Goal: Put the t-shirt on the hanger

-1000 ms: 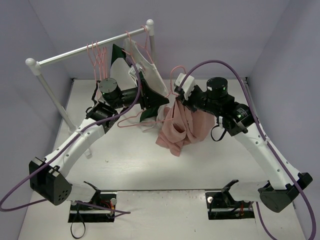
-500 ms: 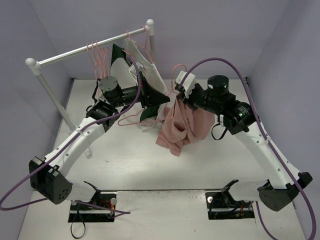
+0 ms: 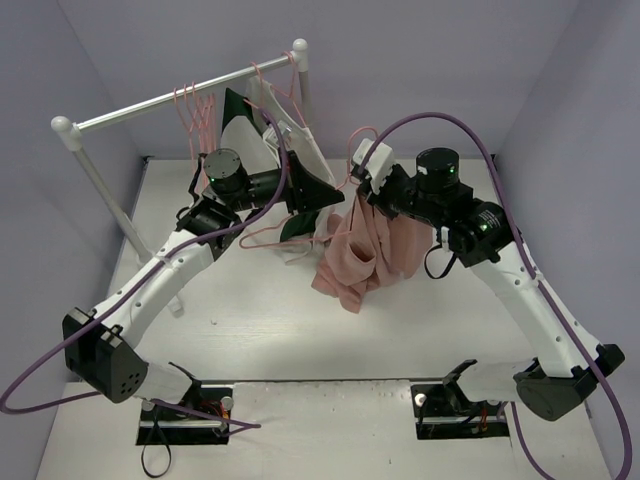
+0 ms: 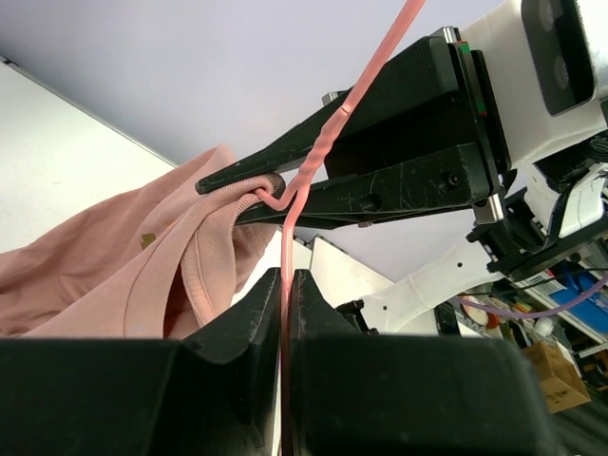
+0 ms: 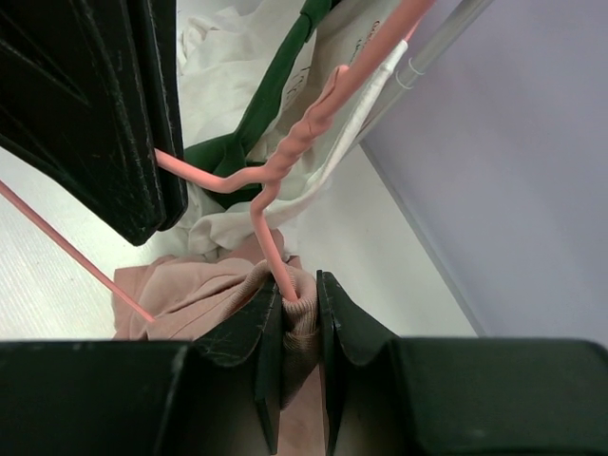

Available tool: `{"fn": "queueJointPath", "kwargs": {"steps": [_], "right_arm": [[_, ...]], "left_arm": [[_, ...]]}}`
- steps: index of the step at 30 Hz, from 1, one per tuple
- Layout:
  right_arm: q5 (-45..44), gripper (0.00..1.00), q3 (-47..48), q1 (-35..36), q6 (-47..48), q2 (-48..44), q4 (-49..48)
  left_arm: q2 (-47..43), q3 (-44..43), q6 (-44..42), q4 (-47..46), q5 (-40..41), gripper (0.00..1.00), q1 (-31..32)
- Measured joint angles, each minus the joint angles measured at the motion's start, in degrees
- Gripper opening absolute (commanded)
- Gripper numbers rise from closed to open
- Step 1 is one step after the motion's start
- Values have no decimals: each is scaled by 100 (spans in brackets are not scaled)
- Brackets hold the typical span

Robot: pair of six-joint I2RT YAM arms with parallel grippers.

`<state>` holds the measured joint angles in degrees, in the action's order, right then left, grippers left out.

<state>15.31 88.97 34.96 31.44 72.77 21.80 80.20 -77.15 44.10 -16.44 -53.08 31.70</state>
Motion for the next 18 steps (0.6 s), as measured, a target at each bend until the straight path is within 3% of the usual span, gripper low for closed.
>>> {"fn": "queueJointPath", "kwargs": {"steps": [2, 3, 8, 12, 18], "right_arm": [[-24, 0, -7, 0, 11, -2, -2], [-26, 0, -33, 7, 11, -2, -12], [-39, 0, -352, 113, -13, -58, -227], [-123, 0, -618, 146, -77, -196, -469], [-417, 0, -789, 146, -116, -323, -623]], "left_arm": [[-2, -20, -42, 53, 22, 34, 2], [-6, -72, -112, 125, 31, 40, 12], [-101, -852, -1231, 1876, 735, 57, 122], [-296, -1503, -2128, 3220, 1683, 63, 151], [-742, -1887, -2843, 4381, 3072, 65, 157]]}}
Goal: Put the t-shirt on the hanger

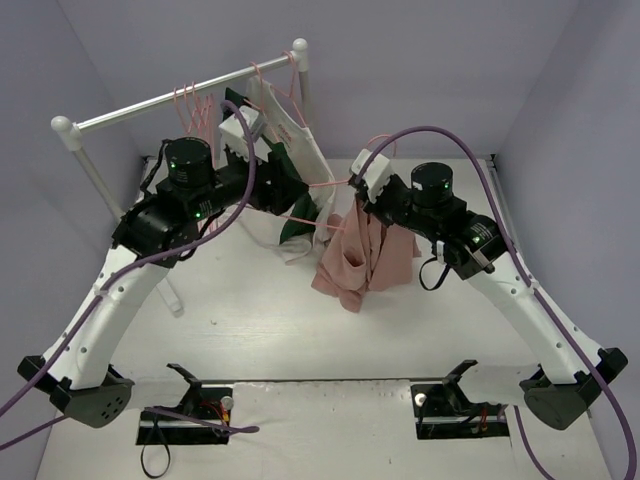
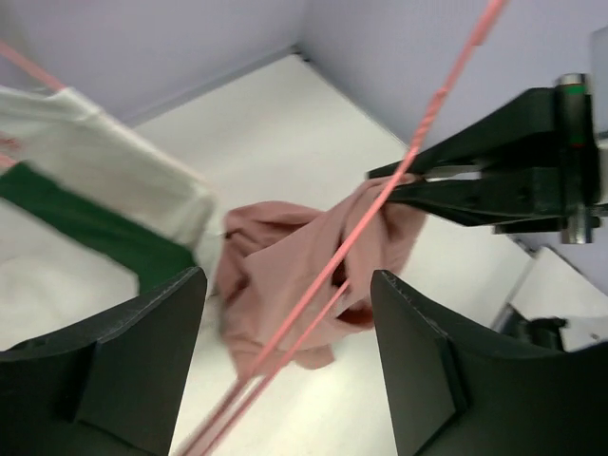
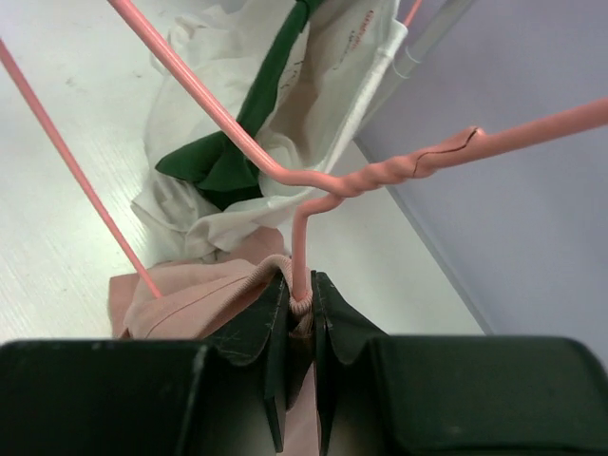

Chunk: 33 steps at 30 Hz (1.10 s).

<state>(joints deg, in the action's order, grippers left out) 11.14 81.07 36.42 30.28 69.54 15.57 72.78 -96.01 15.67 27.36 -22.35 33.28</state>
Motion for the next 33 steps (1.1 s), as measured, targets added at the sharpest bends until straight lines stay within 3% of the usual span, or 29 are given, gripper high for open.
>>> {"fn": "queueJointPath", "kwargs": {"steps": [6, 15, 26, 33], "right_arm": [[-614, 0, -6, 0, 39, 6, -39], [-1697, 0, 142, 29, -166, 442, -151], [-2229, 0, 196, 119, -495, 674, -179], [-2293, 0, 194, 155, -658, 674, -258]], "left_arm": [[-444, -1, 101, 425, 1219, 65, 143], [-1068, 1241, 1880, 380, 2624, 65, 761], [283, 2186, 4130, -471, 2781, 65, 1646], [1070, 2267, 4790, -857, 2909, 65, 1982]]}}
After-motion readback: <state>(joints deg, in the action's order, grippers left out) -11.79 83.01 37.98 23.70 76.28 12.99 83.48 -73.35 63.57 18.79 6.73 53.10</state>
